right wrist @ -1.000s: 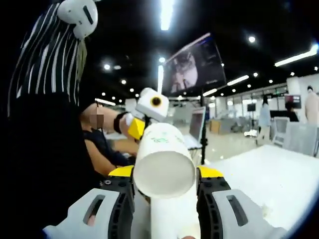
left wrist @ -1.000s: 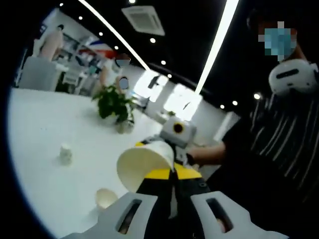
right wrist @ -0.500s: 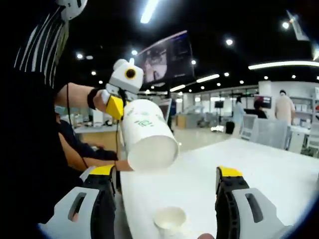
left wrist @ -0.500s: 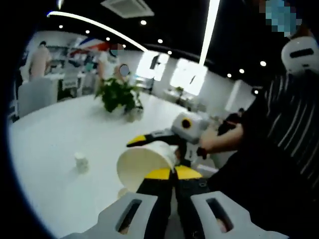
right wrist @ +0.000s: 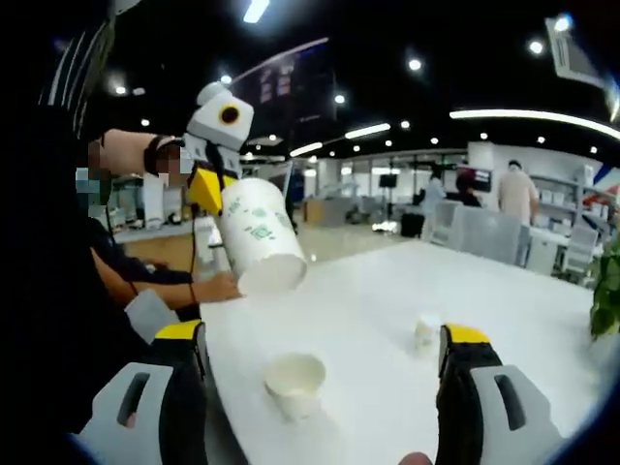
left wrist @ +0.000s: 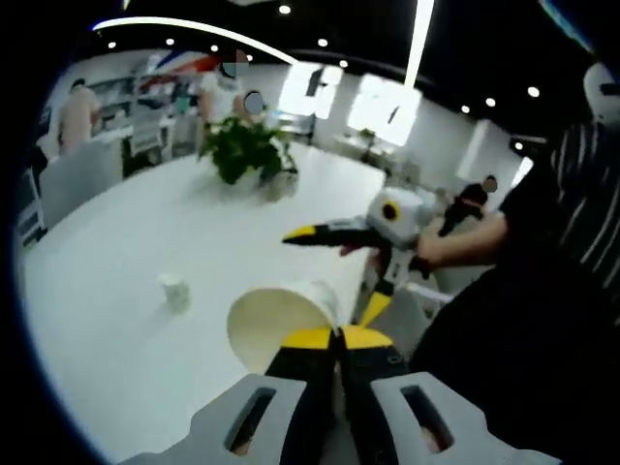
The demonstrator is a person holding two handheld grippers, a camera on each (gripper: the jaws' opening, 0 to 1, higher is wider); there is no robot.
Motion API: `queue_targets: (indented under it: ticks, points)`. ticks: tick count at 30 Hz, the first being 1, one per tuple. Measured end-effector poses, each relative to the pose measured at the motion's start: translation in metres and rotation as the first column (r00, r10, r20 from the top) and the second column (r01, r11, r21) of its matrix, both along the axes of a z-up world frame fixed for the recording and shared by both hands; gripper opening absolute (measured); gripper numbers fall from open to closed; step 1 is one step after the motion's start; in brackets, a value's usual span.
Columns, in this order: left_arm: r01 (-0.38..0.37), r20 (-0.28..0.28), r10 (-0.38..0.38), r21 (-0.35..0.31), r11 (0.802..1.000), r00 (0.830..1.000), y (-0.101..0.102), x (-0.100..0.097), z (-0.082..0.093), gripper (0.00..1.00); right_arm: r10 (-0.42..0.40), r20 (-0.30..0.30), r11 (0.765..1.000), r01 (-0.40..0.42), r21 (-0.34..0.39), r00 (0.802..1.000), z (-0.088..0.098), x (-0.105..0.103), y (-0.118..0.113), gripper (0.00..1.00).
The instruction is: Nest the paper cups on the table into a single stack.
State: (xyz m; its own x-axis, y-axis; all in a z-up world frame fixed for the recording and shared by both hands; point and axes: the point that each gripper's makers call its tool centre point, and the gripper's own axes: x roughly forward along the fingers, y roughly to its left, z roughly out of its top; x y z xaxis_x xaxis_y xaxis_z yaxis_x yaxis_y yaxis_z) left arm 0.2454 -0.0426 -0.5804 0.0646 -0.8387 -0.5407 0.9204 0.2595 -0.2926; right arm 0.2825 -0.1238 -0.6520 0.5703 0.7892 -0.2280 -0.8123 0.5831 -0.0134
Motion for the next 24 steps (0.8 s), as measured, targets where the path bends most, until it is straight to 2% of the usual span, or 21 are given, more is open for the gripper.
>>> queue_targets:
  ticks: [4,7,12,15,18,20,22,24]
  points:
    - [0.014,0.007,-0.014,0.045,0.999,1.000,-0.002,-0.001,-0.011,0.00,0.021,0.004,1.000,-0.021,-0.010,1.000,-0.005,-0.009,0.002,1.00]
    - [0.029,0.012,-0.030,0.064,0.998,0.999,-0.004,-0.002,-0.020,0.00,0.019,0.013,0.999,-0.019,-0.038,1.000,-0.009,-0.014,0.002,1.00]
    - [0.068,0.046,-0.074,0.122,0.990,0.996,-0.006,-0.007,-0.031,0.00,0.011,-0.004,0.995,-0.011,-0.099,1.000,-0.025,-0.020,-0.003,1.00]
    - [0.091,0.073,-0.108,0.207,0.974,0.991,-0.001,-0.007,-0.045,0.00,0.005,-0.002,0.993,-0.005,-0.119,1.000,-0.030,-0.022,-0.007,1.00]
    - [0.091,0.075,-0.111,0.229,0.969,0.991,-0.002,-0.004,-0.052,0.00,-0.016,-0.009,0.993,0.015,-0.117,1.000,-0.034,-0.020,-0.012,1.00]
    - [0.087,0.098,-0.117,0.269,0.959,0.988,0.000,0.001,-0.059,0.00,-0.030,-0.014,0.994,0.029,-0.107,0.999,-0.033,-0.020,-0.014,1.00]
    - [0.095,0.103,-0.128,0.279,0.955,0.986,-0.002,0.002,-0.062,0.00,-0.047,-0.015,0.994,0.045,-0.104,0.999,-0.033,-0.018,-0.016,1.00]
    - [0.140,0.138,-0.199,0.352,0.926,0.970,0.000,0.005,-0.071,0.00,-0.061,-0.017,0.993,0.059,-0.106,0.998,-0.036,-0.017,-0.019,1.00]
